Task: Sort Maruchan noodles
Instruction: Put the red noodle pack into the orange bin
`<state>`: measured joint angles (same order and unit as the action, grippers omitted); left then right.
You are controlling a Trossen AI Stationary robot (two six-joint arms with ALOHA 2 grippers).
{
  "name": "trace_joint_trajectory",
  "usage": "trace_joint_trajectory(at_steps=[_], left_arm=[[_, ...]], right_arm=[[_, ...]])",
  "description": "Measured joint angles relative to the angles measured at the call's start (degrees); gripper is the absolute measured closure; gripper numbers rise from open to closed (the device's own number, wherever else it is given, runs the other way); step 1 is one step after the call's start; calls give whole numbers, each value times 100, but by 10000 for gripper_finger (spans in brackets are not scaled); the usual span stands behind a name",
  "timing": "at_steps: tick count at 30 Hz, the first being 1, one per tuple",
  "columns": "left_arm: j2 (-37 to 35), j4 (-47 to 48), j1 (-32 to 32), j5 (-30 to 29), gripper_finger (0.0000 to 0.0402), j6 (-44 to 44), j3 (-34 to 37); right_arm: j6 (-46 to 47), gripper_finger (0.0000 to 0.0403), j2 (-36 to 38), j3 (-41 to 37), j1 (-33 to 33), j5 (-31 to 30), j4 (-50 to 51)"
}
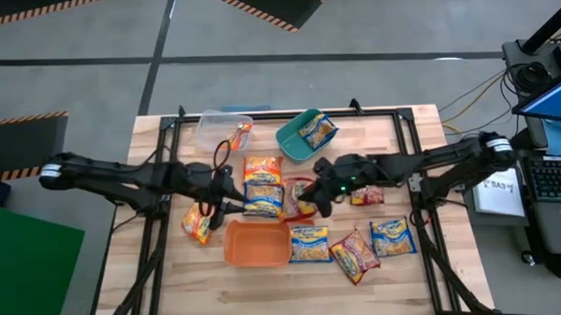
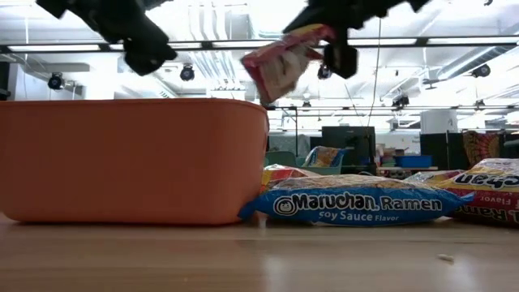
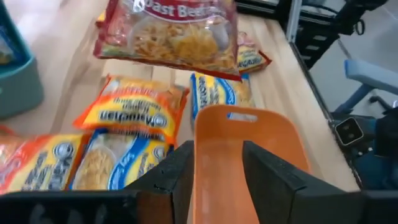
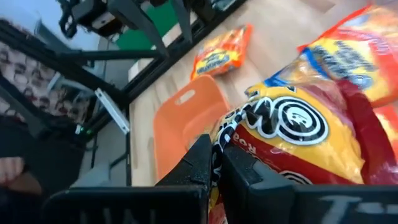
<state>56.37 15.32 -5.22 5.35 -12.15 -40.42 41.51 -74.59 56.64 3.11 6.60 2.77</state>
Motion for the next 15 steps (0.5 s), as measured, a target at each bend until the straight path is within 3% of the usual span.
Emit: trace_joint_trajectory(at_steps=[6, 11, 15], left_arm=[[-323, 142, -712, -741, 298, -333, 0], [-350, 140, -1461, -1656, 308, -506, 0], [-263, 97, -2112, -2506, 314, -629, 0]], right_arm=[[57, 394, -901, 1382, 121, 605, 1052], [395, 394, -1543, 2489, 302, 652, 2193], [809, 394, -1966, 2979, 481, 635, 2514]])
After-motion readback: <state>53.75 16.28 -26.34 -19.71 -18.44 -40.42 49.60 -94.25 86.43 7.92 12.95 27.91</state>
